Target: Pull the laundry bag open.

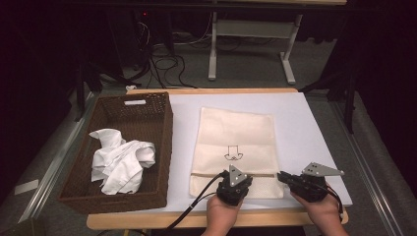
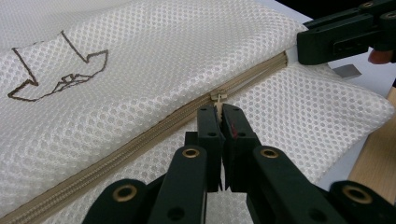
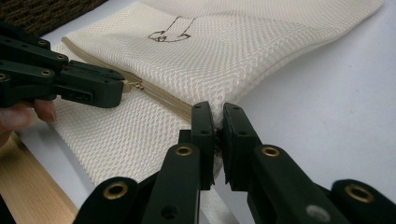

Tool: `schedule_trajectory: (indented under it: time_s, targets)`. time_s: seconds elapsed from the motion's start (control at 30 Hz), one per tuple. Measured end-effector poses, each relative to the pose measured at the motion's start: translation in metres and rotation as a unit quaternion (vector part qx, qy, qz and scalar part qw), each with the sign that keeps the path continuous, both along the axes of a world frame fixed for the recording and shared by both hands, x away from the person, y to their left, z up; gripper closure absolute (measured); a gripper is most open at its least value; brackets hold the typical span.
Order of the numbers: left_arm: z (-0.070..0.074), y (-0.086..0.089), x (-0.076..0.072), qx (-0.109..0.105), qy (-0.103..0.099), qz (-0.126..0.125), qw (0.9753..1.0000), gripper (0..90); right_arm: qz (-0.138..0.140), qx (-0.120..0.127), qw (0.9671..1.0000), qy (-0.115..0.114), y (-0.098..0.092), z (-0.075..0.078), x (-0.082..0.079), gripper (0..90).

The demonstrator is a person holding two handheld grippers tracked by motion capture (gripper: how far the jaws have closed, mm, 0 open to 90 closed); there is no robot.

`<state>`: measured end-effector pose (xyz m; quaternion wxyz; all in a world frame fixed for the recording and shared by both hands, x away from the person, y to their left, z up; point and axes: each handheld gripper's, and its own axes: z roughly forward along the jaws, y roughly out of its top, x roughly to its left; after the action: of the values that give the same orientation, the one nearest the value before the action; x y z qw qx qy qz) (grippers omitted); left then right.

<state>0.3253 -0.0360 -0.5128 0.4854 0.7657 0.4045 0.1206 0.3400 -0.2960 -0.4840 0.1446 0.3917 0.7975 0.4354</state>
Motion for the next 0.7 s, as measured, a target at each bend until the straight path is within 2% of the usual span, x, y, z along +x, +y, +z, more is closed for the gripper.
schedule_trajectory:
  time_s: [0.07, 0.1, 0.13, 0.27, 0.37, 0.4, 0.47, 0.53, 0.7]
  targets:
    - [0.000, 0.000, 0.000, 0.002, -0.001, 0.000, 1.0000, 87.5, 0.001, 0.001, 1.0000, 0.001, 0.001, 0.000, 0.000, 85.5]
    - [0.000, 0.002, 0.000, 0.006, -0.003, 0.009, 0.9999, 87.5, 0.001, -0.001, 1.0000, 0.001, 0.001, 0.000, 0.000, 85.6]
    - [-0.001, 0.005, 0.000, 0.002, 0.001, 0.015, 0.9999, 87.6, -0.007, -0.008, 0.9999, -0.004, 0.000, 0.000, 0.000, 85.7]
    - [-0.002, 0.021, 0.001, 0.002, 0.008, 0.036, 0.9993, 87.6, -0.023, 0.004, 0.9997, 0.004, -0.010, 0.000, 0.003, 85.8]
    - [-0.002, 0.035, 0.001, 0.003, 0.012, 0.049, 0.9987, 87.6, -0.025, 0.005, 0.9997, 0.002, -0.013, -0.001, 0.005, 85.7]
    - [-0.002, 0.039, 0.001, 0.000, 0.013, 0.047, 0.9988, 87.5, -0.029, 0.007, 0.9996, 0.003, -0.013, 0.000, 0.004, 85.7]
    - [-0.001, 0.043, -0.002, 0.008, 0.010, 0.045, 0.9989, 87.5, -0.020, 0.012, 0.9997, 0.006, -0.011, 0.000, 0.004, 85.6]
    - [0.001, 0.046, -0.002, 0.008, 0.009, 0.048, 0.9988, 87.5, -0.015, 0.003, 0.9999, 0.003, -0.006, 0.000, 0.002, 85.7]
    - [0.002, 0.048, -0.002, 0.016, 0.008, 0.043, 0.9989, 87.5, -0.010, 0.004, 0.9999, 0.000, -0.005, 0.000, 0.002, 85.7]
